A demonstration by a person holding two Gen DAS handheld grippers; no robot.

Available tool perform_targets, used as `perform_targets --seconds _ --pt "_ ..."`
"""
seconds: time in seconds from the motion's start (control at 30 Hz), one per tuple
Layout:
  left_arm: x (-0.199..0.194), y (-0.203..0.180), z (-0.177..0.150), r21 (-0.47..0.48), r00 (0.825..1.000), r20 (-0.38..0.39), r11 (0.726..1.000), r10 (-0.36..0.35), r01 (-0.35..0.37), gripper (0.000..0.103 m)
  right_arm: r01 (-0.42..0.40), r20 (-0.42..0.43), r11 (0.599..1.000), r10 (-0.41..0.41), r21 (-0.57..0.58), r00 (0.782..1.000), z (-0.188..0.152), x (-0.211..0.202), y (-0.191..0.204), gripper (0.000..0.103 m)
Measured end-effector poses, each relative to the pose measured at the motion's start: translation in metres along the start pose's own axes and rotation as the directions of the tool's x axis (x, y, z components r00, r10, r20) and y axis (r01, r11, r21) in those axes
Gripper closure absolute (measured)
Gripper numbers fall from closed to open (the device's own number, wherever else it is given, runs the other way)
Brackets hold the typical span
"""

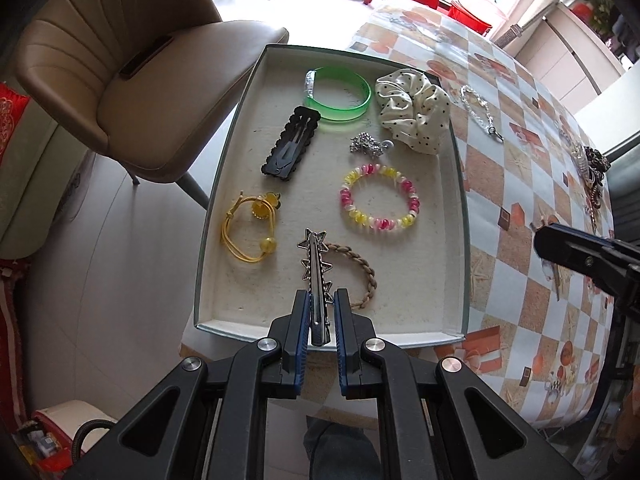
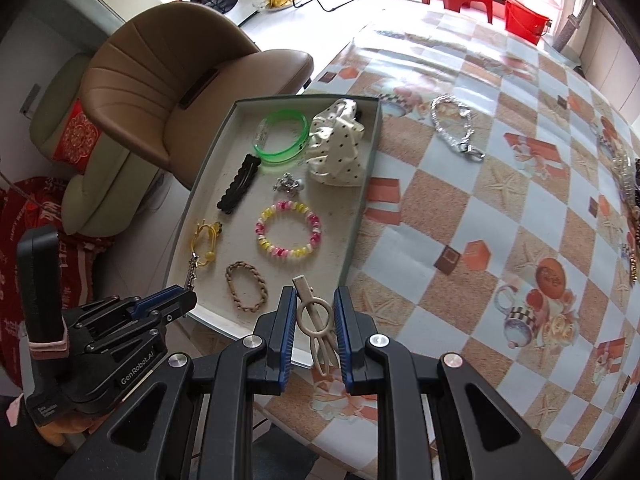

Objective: Organize jewelry
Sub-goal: 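Carry both clips into the tray and open both tools to release them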

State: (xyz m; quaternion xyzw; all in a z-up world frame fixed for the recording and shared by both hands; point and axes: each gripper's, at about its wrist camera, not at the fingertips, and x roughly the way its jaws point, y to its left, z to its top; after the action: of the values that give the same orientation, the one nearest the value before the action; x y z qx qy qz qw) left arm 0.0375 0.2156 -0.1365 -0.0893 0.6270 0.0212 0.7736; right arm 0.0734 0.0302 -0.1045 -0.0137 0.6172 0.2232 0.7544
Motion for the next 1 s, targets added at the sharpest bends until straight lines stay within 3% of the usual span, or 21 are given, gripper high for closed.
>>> perform_targets --seconds 0.33,1.0 --pt "0.018 0.005 0.023 0.009 1.000 0.029 1.000 0.010 -0.010 0.088 -0.030 -0.033 1.000 0.030 0.009 0.999 0.012 0.031 0.003 0.082" --pt "0.066 0.000 0.073 0.008 0.995 0.090 0.999 0.038 -0.039 0.088 -0.015 0.003 1.000 0.015 0.019 1.000 0.066 0.090 -0.008 0.082"
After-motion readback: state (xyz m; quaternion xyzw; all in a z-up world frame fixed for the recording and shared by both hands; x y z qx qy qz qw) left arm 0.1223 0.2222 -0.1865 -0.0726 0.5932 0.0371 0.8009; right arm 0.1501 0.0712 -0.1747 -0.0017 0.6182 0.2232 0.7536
